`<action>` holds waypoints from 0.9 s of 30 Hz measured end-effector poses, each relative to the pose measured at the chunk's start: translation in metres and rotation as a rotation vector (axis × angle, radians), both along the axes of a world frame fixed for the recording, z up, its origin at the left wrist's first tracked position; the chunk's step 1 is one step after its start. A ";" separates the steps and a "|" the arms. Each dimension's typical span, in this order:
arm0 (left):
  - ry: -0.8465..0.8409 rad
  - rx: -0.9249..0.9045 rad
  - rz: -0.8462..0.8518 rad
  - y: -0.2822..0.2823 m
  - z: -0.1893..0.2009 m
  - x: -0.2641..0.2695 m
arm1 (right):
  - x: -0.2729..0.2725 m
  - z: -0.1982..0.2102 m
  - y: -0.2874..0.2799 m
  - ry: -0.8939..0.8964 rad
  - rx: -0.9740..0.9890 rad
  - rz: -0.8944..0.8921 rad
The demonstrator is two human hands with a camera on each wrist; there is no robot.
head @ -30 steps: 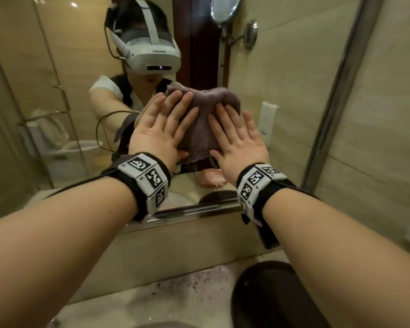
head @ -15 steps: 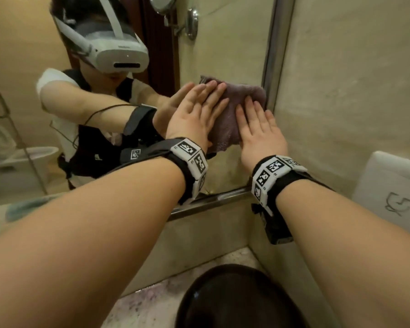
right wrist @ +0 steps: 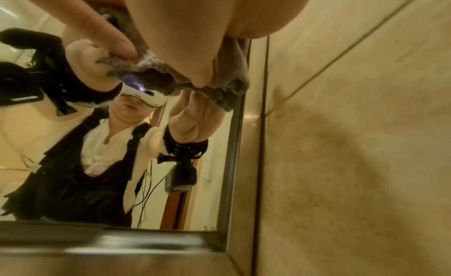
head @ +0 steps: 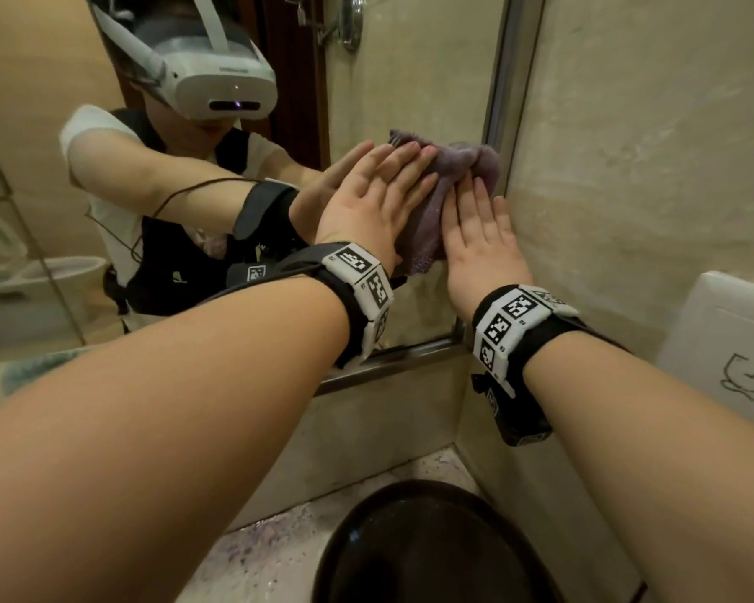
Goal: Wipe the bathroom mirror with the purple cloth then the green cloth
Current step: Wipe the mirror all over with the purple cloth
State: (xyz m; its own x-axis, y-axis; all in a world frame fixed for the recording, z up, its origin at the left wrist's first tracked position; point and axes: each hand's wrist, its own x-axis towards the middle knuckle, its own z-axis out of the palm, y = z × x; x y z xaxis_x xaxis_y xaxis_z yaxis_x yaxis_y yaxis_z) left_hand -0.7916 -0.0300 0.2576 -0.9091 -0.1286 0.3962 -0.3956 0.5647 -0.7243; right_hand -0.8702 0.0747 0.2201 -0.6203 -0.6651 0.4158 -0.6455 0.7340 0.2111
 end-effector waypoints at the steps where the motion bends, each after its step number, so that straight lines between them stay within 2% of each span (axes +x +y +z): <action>1: -0.003 0.005 0.009 -0.003 0.000 0.005 | 0.002 -0.002 0.000 -0.003 0.014 0.011; 16: -0.004 0.049 0.095 -0.081 -0.018 0.129 | 0.090 -0.009 -0.050 0.054 0.220 0.236; 24: 0.046 0.101 0.145 -0.129 -0.040 0.198 | 0.136 -0.017 -0.091 0.200 0.268 0.365; 27: 0.045 0.106 0.200 -0.139 -0.052 0.221 | 0.150 -0.028 -0.107 0.257 0.279 0.471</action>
State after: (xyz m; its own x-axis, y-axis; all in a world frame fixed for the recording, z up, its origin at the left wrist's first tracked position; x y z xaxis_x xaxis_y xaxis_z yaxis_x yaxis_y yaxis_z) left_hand -0.5702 -0.1690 0.2059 -0.8432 -0.3477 0.4101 -0.5376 0.5439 -0.6443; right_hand -0.7206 -0.0324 0.1923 -0.1356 -0.9492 0.2840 -0.7901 0.2766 0.5470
